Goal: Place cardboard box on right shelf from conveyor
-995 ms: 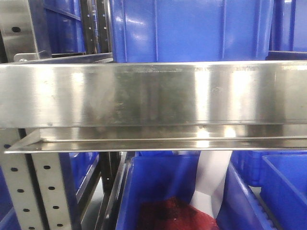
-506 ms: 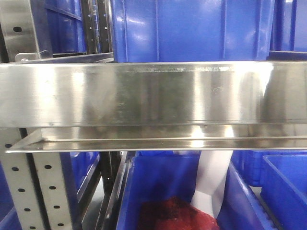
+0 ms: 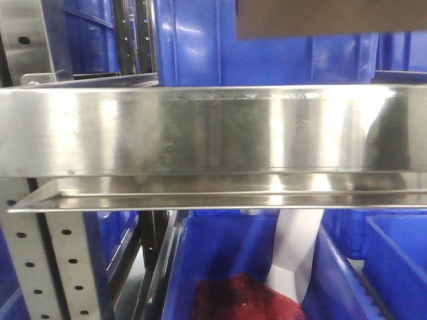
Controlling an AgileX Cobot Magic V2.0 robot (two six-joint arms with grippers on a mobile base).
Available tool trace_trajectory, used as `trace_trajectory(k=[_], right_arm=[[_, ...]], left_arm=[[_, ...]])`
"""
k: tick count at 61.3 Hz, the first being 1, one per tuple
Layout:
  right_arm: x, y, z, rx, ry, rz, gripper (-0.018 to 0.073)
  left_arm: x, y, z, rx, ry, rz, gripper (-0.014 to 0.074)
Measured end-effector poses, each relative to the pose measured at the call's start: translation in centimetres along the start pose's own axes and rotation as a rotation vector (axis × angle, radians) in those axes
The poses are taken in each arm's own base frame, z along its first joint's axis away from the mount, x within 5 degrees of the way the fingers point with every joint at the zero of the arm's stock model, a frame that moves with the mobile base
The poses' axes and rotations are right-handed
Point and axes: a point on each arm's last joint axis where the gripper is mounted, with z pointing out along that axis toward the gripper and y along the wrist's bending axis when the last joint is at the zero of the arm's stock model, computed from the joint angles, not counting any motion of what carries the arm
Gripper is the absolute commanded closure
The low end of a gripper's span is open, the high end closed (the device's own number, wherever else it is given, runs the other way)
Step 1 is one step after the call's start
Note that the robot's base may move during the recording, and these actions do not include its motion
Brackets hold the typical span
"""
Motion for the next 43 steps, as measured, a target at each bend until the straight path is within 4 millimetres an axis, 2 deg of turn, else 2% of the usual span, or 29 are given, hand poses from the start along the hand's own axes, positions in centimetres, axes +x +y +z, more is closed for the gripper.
trace_trajectory(k=[11,22,29,32,37,38,43], right_arm=[[0.6,1.0,3.5,-0.072,0.022,0.007,0.0407],[1.0,1.8,5.7,-0.1,0.036,0.013,0.0394],[1.2,1.9,6.4,-0.099,0.039,0.017,0.0248],[1.2,1.8,6.4,-0.095,0.038,0.019,0.0107],[1.2,1.8,6.6,-0.087,0.038,0.027,-0.0076],[1.1,1.7,6.6,-0.083,0.037,0.031,-0.0095],[1.2,1.5,6.7,-0.05,0.036,0.049,-0.0066]], left_arm=[[0.0,0.0,0.0,0.0,0.0,0.0,0.0713],[0.0,0.0,0.0,0.0,0.0,0.0,0.0713],[0.0,0.0,0.0,0.0,0.0,0.0,0.0713],[0.0,0.0,0.0,0.0,0.0,0.0,0.0713],[0.0,0.0,0.0,0.0,0.0,0.0,0.0713],[0.0,0.0,0.0,0.0,0.0,0.0,0.0713],[0.0,0.0,0.0,0.0,0.0,0.0,0.0713]])
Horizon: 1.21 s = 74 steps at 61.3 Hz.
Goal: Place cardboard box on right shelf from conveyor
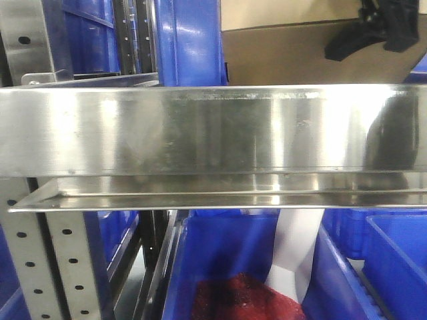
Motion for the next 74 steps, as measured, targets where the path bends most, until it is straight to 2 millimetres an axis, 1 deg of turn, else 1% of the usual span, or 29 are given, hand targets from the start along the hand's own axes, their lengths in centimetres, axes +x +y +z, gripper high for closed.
trace_trajectory(k=[12,20,39,46,51,54,59,64,74], right_arm=[[0.0,-0.1,-0.1,0.006,-0.001,0.05,-0.0066],[-0.2,0.2,-0.9,-0.046,-0.003,0.091,-0.0066],[-0.9,0.9,-3.9,-0.166,-0.028,0.251,-0.0066],[-1.2,0.8,-5.5,-0.169,-0.037,0.373,-0.0062],[-1.4,0.5,-7.1,-0.135,-0.052,0.498,-0.0051],[-1.4,0.5,-8.0,-0.107,-0.064,0.594,-0.0027],[-1.4,0.7,-9.5,-0.054,-0.089,0.77,0.005],[-1.2,1.2,-11.2,0.006,-0.13,0.941,0.0164],[-0.4,3.5,-14.0,0.115,-0.226,1.202,0.0412]], left_arm=[[0.0,0.0,0.0,0.0,0.0,0.0,0.0712],[0.0,0.0,0.0,0.0,0.0,0.0,0.0712],[0.0,0.0,0.0,0.0,0.0,0.0,0.0712],[0.0,0.0,0.0,0.0,0.0,0.0,0.0713],[0.0,0.0,0.0,0.0,0.0,0.0,0.0712],[0.0,0.0,0.0,0.0,0.0,0.0,0.0713],[0.0,0.0,0.0,0.0,0.0,0.0,0.0713],[0.0,0.0,0.0,0.0,0.0,0.0,0.0713],[0.0,0.0,0.0,0.0,0.0,0.0,0.0713]])
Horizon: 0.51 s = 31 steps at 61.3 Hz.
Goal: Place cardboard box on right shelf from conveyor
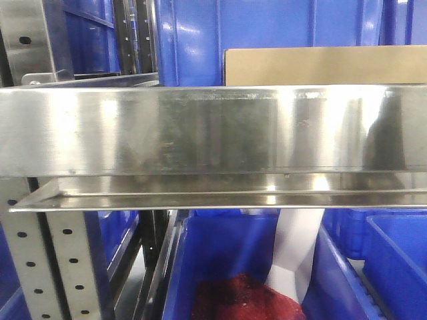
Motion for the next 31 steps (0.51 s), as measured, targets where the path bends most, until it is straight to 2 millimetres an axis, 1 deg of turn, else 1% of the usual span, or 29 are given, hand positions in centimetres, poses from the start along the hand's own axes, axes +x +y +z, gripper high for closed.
trace_trajectory(k=[3,5,12,21,31], right_arm=[[0.7,0.0,-0.9,0.014,-0.038,0.049,0.0478],[1.0,0.0,-1.5,0.022,-0.066,0.072,0.0505],[2.8,0.1,-3.8,0.044,-0.168,0.139,0.05],[4.5,0.2,-6.2,0.06,-0.287,0.176,0.05],[6.6,0.4,-7.2,0.064,-0.326,0.184,0.0501]], left_arm=[[0.0,0.0,0.0,0.0,0.0,0.0,0.0713],[0.0,0.0,0.0,0.0,0.0,0.0,0.0712],[0.0,0.0,0.0,0.0,0.0,0.0,0.0713],[0.0,0.0,0.0,0.0,0.0,0.0,0.0713],[0.0,0.0,0.0,0.0,0.0,0.0,0.0713]])
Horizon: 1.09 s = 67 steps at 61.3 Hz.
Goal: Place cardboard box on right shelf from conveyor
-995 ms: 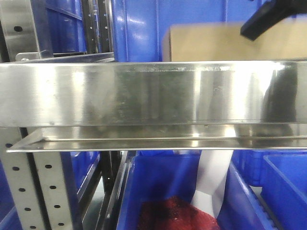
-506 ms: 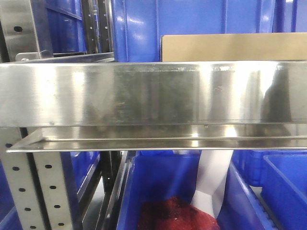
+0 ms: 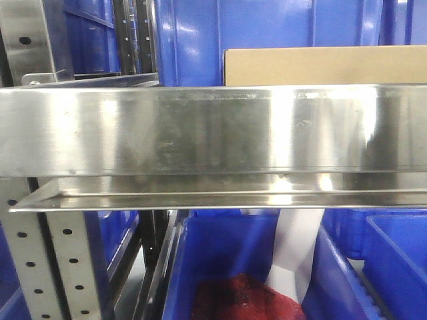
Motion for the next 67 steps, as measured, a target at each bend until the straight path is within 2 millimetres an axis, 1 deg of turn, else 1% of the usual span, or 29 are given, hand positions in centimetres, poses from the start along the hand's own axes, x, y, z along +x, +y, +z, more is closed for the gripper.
trace_trajectory(k=[11,42,46,57,61,67], right_arm=[[0.6,-0.1,-0.2,-0.001,0.018,0.001,0.0501],[0.5,-0.1,-0.2,-0.001,0.016,0.0,0.0501],[0.5,-0.1,-0.4,0.004,0.01,-0.025,0.0501],[0.4,-0.8,-1.8,0.089,-0.022,-0.079,0.0501],[0.9,-1.2,-2.6,0.141,-0.041,-0.085,0.0501],[2.3,-1.7,-3.5,0.212,-0.061,-0.089,0.0501]], left_arm=[[0.0,0.0,0.0,0.0,0.0,0.0,0.0712],[0.0,0.0,0.0,0.0,0.0,0.0,0.0713],[0.0,0.0,0.0,0.0,0.0,0.0,0.0713],[0.0,0.0,0.0,0.0,0.0,0.0,0.0712],[0.0,0.0,0.0,0.0,0.0,0.0,0.0712],[0.0,0.0,0.0,0.0,0.0,0.0,0.0713]])
